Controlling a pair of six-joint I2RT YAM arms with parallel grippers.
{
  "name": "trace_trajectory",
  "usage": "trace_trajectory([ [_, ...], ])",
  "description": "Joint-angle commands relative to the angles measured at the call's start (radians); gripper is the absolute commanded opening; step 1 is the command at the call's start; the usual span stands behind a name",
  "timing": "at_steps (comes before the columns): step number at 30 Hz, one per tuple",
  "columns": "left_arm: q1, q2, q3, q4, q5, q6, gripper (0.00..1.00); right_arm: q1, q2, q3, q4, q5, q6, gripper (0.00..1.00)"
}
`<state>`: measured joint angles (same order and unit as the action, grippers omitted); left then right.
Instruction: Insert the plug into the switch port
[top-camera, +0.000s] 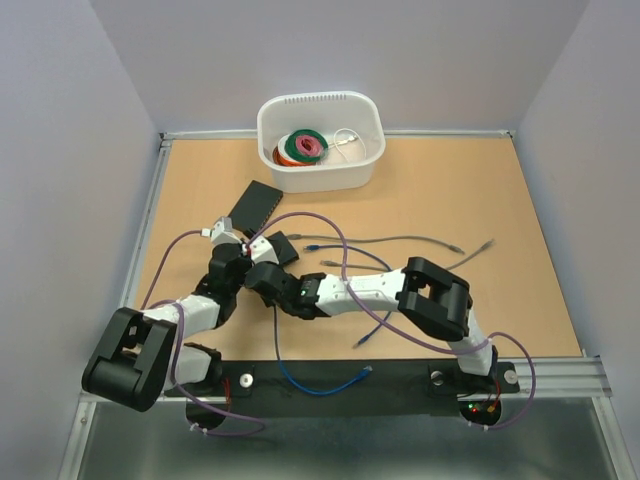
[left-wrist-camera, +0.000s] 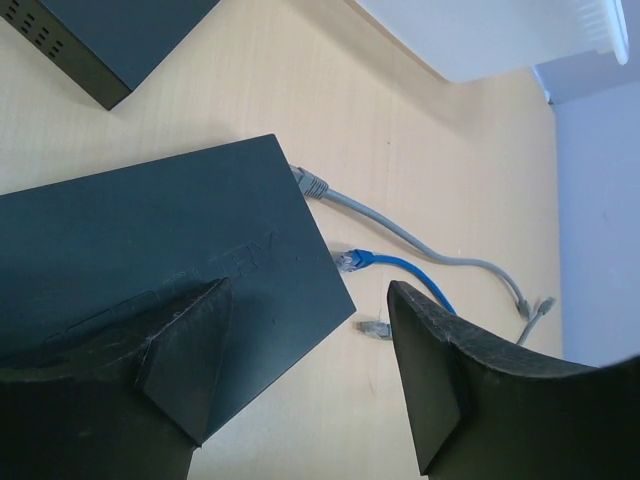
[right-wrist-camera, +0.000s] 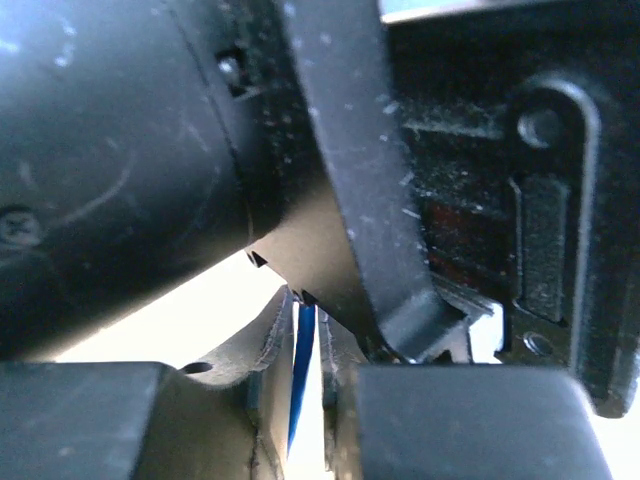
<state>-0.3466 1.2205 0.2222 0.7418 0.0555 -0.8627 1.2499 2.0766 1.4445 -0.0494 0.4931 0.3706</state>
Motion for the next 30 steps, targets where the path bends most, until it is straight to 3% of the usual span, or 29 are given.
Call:
trace_trajectory([
  [1,-0.061,0.033,-0.063,-0.266,0.165,-0.004,0.76,-0.033,-0.015,0.022,0.298,0.038,-0.019,0.22],
  [2,-0.061,0.03,-0.063,-0.266,0.165,-0.004,0.76,-0.033,-0.016,0.01,0.298,0.038,-0.01,0.3],
  [5,-0.061,0.031,-0.061,-0.266,0.165,-0.004,0.76,-0.033,-0.024,-0.032,0.298,0.039,0.007,0.38],
  [14,-0.061,0.016,-0.044,-0.268,0.161,0.014,0.76,-0.033,-0.094,-0.157,0.306,0.051,0.036,0.4],
  [20,-0.061,-0.152,-0.001,-0.363,0.104,0.025,0.76,-0.033,-0.243,-0.301,0.324,0.068,0.066,0.42],
  [26,-0.055,-0.236,0.181,-0.585,0.031,0.079,0.77,-0.033,-0.475,-0.478,0.327,0.105,0.108,0.48],
  [30,0.029,-0.135,0.354,-0.694,0.072,0.174,0.79,-0.033,-0.55,-0.535,0.303,0.088,0.134,0.49],
])
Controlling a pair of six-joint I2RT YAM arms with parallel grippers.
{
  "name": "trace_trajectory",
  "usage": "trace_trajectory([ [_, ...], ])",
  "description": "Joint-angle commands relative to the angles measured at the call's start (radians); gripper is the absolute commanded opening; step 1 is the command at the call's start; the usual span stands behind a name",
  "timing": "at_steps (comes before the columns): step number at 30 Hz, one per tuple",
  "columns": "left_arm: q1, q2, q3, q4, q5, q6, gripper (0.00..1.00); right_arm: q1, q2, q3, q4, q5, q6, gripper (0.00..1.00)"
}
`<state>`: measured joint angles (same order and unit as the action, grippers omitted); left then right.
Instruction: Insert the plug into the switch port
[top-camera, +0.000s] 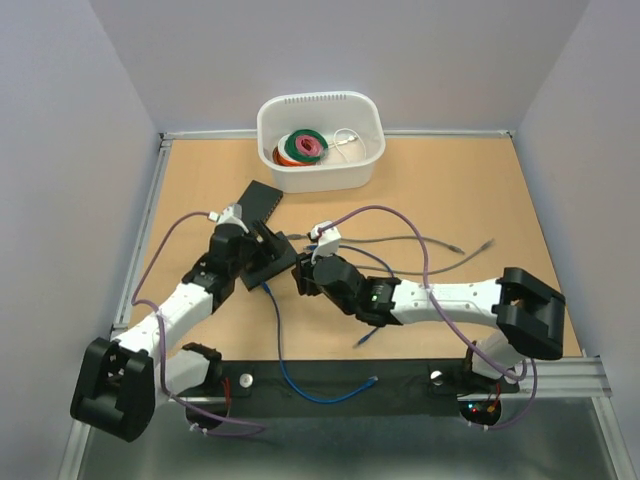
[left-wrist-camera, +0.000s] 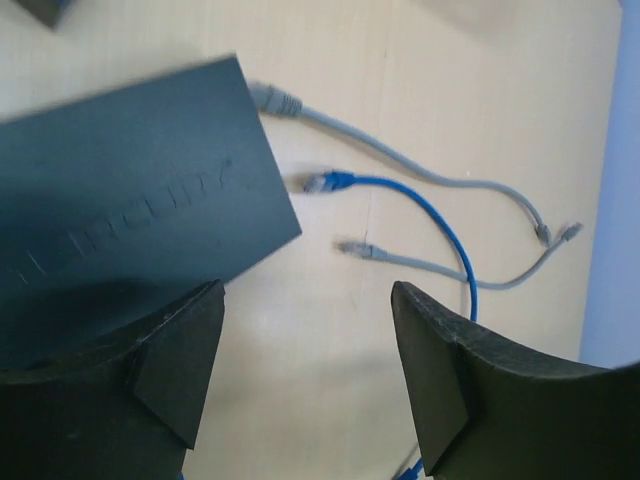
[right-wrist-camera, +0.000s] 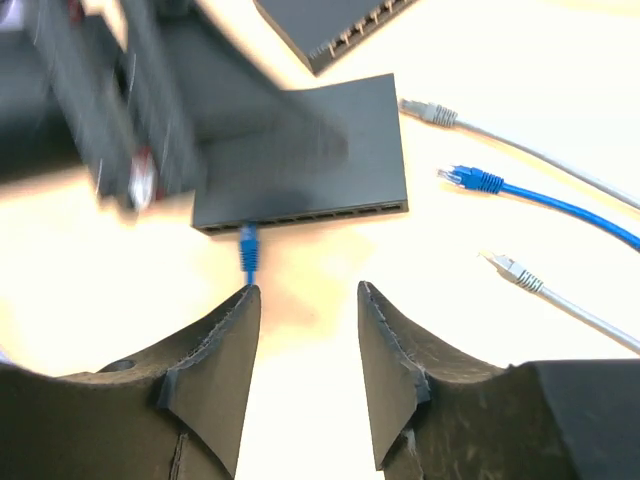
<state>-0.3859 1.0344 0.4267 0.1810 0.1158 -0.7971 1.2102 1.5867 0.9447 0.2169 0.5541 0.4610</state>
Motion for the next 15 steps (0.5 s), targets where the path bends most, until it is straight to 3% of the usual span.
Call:
trace_trajectory([
  [1,0.096,0.071,0.173,-0.146,0.024,0.127,0.79,0.006,-0.074,-0.046,0.027,0.027,0.053,0.49],
  [7,0.197,0.185,0.294,-0.179,-0.022,0.197,0.79,0.006,-0.185,-0.145,-0.002,0.007,0.139,0.49],
  [15,0.24,0.369,0.376,-0.179,-0.059,0.231,0.79,0.006,-0.269,-0.205,-0.05,0.007,0.151,0.5],
])
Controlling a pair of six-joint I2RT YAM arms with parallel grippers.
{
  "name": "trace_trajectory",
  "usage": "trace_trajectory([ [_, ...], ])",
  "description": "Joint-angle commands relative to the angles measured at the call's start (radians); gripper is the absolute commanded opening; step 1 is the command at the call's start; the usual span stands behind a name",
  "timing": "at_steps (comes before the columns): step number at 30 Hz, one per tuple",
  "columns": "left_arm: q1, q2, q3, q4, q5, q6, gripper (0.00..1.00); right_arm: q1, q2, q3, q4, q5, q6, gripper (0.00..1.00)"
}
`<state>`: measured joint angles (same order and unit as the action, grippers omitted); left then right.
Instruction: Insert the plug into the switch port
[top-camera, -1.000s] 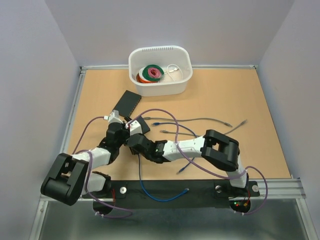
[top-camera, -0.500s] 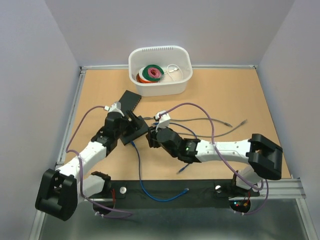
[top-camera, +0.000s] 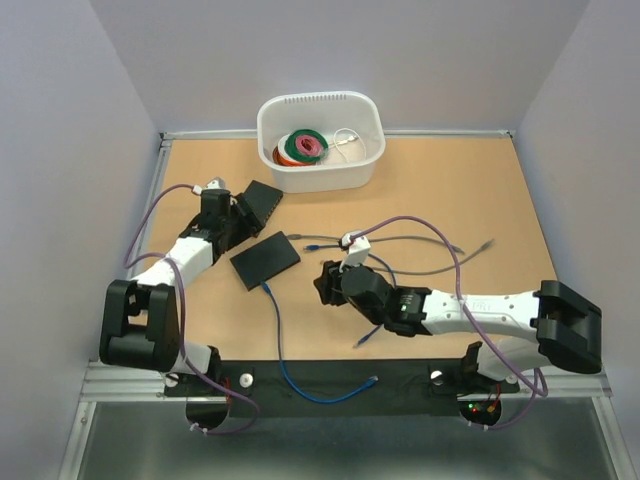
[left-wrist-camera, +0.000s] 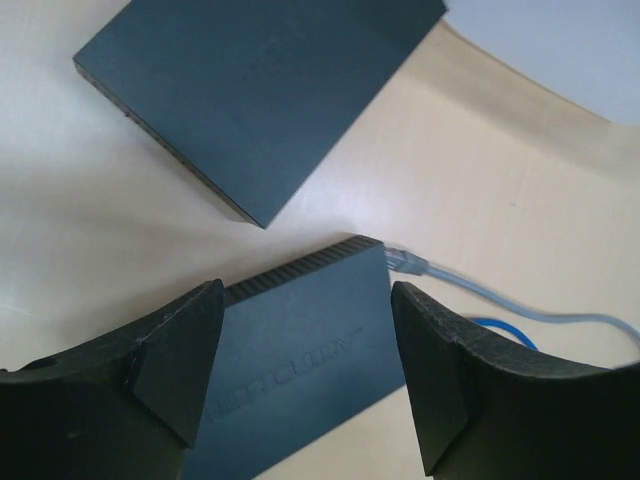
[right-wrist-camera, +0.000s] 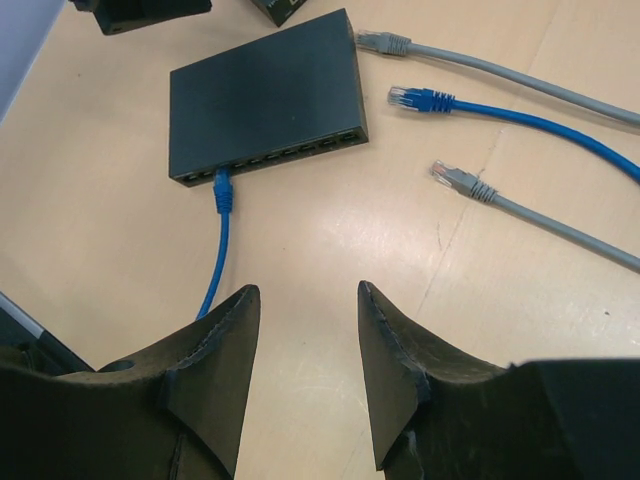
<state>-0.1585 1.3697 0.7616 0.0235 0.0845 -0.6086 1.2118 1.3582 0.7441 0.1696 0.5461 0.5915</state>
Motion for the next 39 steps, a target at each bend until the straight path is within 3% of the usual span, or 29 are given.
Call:
trace_trajectory([
  [1,0.014,0.046,0.042,-0.017,-0.032,0.049,0.79,0.005,-0.053,-0.009,-0.007,0.02,0.018,0.5],
  [8,0.024,0.138,0.032,0.003,-0.016,0.035,0.78,0.005,-0.077,-0.025,-0.039,0.028,0.002,0.51],
  [14,0.024,0.129,-0.063,0.07,0.024,-0.008,0.77,0.006,-0.091,-0.045,-0.058,0.029,0.004,0.51],
  [25,-0.056,-0.044,-0.292,0.09,0.064,-0.137,0.77,0.005,-0.096,-0.034,-0.107,0.063,-0.019,0.53],
  [34,-0.173,-0.217,-0.337,0.007,0.028,-0.258,0.77,0.0,-0.108,-0.022,-0.151,0.084,-0.062,0.53],
  [39,-0.173,-0.265,-0.346,0.006,-0.025,-0.232,0.77,-0.176,-0.062,0.0,-0.156,-0.119,-0.088,0.51],
])
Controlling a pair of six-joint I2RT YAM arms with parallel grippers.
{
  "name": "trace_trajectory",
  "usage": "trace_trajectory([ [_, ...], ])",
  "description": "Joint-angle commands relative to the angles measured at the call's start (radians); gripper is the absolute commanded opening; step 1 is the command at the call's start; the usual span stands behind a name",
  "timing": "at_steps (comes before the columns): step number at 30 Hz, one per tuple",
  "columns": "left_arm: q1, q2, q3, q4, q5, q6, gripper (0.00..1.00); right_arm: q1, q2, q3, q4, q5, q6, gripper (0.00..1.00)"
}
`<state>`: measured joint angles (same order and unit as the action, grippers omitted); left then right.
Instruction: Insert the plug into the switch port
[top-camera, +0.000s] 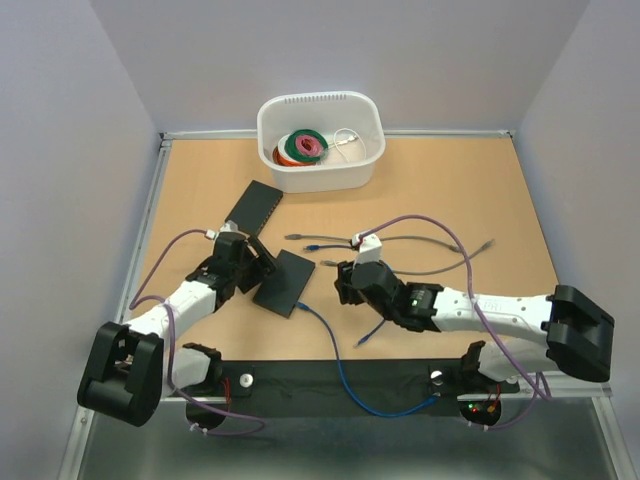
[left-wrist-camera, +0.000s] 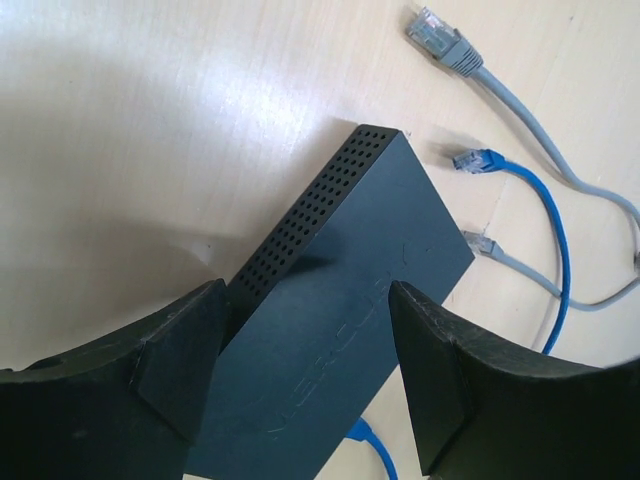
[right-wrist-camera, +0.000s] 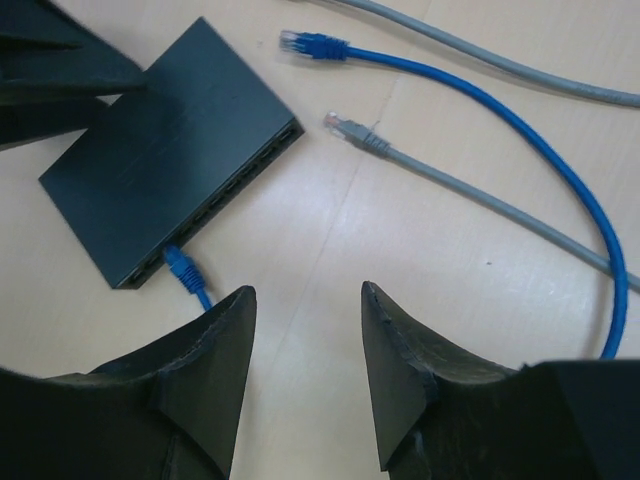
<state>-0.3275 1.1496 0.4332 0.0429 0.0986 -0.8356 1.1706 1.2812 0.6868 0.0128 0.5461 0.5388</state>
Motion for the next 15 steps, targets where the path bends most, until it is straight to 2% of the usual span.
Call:
trace_trajectory([
  [1,-0.004,-0.05,-0.027,-0.003,-0.037,-0.002,0.77,-0.161,0.029,0.066,0.001,-0.155,-0.048,0.5],
  [9,-0.008,-0.113,-0.145,0.123,-0.045,0.015,0.77,-0.249,0.191,0.197,0.001,-0.279,-0.172,0.43],
  [15,-0.01,-0.117,-0.186,0.179,-0.034,0.039,0.77,-0.272,0.348,0.258,0.004,-0.337,-0.223,0.42],
])
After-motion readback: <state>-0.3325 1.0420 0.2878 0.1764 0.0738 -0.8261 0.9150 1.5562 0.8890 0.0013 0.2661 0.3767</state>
